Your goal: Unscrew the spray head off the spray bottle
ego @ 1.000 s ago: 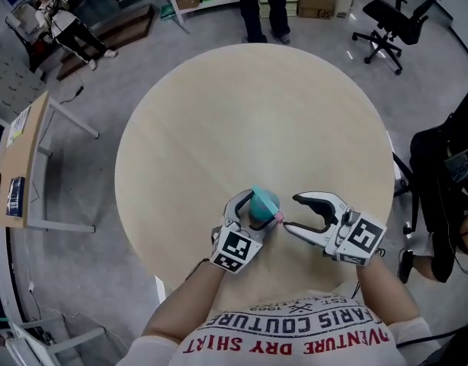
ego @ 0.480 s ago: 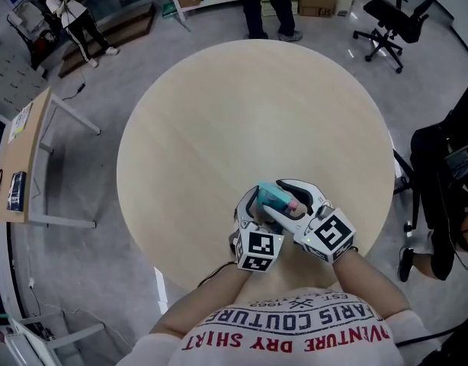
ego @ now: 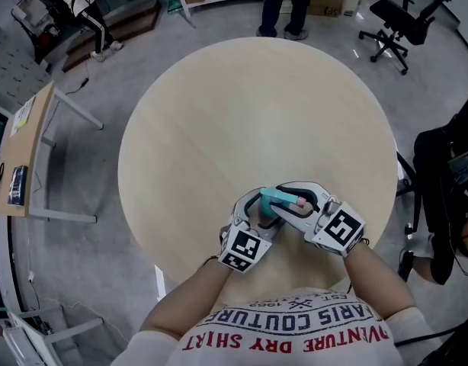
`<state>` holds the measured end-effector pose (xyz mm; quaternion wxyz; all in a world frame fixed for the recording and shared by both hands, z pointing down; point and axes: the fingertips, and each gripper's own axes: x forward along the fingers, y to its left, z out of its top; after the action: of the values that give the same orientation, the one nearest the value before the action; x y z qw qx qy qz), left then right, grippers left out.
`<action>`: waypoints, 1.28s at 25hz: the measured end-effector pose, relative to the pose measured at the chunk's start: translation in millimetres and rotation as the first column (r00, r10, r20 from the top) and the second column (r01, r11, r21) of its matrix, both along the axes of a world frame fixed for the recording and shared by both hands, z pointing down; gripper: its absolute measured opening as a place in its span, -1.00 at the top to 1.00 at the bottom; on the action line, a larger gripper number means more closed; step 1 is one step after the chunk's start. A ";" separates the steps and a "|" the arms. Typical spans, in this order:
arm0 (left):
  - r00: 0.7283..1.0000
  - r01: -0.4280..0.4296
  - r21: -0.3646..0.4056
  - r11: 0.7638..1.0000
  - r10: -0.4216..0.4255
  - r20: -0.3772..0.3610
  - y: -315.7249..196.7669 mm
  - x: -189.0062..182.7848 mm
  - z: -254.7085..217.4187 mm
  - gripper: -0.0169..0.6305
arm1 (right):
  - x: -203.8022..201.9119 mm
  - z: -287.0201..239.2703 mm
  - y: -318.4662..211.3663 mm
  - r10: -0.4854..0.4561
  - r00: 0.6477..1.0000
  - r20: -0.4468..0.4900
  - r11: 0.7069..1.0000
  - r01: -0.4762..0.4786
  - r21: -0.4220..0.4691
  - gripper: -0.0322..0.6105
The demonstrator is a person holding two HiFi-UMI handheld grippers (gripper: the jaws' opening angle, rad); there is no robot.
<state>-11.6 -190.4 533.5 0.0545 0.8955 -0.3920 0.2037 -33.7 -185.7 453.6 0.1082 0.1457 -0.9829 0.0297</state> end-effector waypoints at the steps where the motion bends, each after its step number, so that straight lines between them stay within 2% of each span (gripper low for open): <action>1: 0.997 -0.077 -0.008 0.997 0.076 -0.012 4.6 -1.1 -0.2 -0.08 | 0.9 -0.3 1.1 -0.034 0.999 -0.005 0.999 0.034 -0.001 0.47; 3: 0.974 -0.222 -0.036 0.974 0.221 -0.042 13.9 -4.7 -0.9 -0.02 | 1.9 -1.4 5.0 -0.106 0.994 -0.016 0.994 0.106 -0.009 0.47; 5: 0.947 -0.320 -0.065 0.945 0.316 -0.063 19.9 -8.5 -2.0 0.01 | 0.6 -2.7 9.1 -0.166 0.986 -0.021 0.986 0.166 -0.015 0.47; 8: 0.922 -0.385 -0.082 0.919 0.379 -0.074 22.9 -12.7 -3.9 0.04 | -1.8 -3.2 12.0 -0.224 0.974 -0.019 0.975 0.224 -0.011 0.48; 11: 0.913 -0.407 -0.083 0.910 0.401 -0.075 20.7 -11.7 -5.1 0.05 | 1.1 -3.5 10.3 -0.235 0.972 -0.008 0.971 0.235 -0.045 0.48; 18: 0.923 -0.382 -0.069 0.921 0.378 -0.073 17.7 -5.0 -4.4 -0.02 | 5.0 -2.4 9.8 -0.216 0.976 0.016 0.975 0.216 -0.054 0.48; 22: 0.936 -0.343 -0.017 0.939 0.340 -0.088 10.9 10.2 -14.9 -0.14 | 7.3 -2.8 10.3 -0.178 0.983 0.044 0.983 0.180 -0.046 0.46; 26: 0.942 -0.325 0.016 0.946 0.325 -0.084 8.3 23.9 -17.6 -0.15 | 10.0 -3.0 8.5 -0.132 0.990 0.059 0.989 0.135 -0.058 0.45; 28: 0.949 -0.301 0.018 0.954 0.301 -0.097 3.9 24.8 -16.8 -0.15 | 12.8 -1.5 2.9 -0.096 0.994 0.058 0.993 0.100 -0.068 0.43; 30: 0.957 -0.273 0.025 0.962 0.274 -0.093 -0.6 26.2 -15.0 -0.14 | 20.6 -1.1 -3.5 -0.034 0.997 0.064 0.996 0.038 -0.076 0.22; 32: 0.968 -0.231 0.029 0.973 0.233 -0.095 -5.4 30.4 -12.0 -0.14 | 39.2 -5.0 -8.2 0.061 0.993 0.097 0.996 -0.054 -0.075 0.15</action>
<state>18.8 -195.7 521.5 0.0414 0.9445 -0.2833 0.1613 5.5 -193.9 448.5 0.0637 0.1682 -0.9808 0.0755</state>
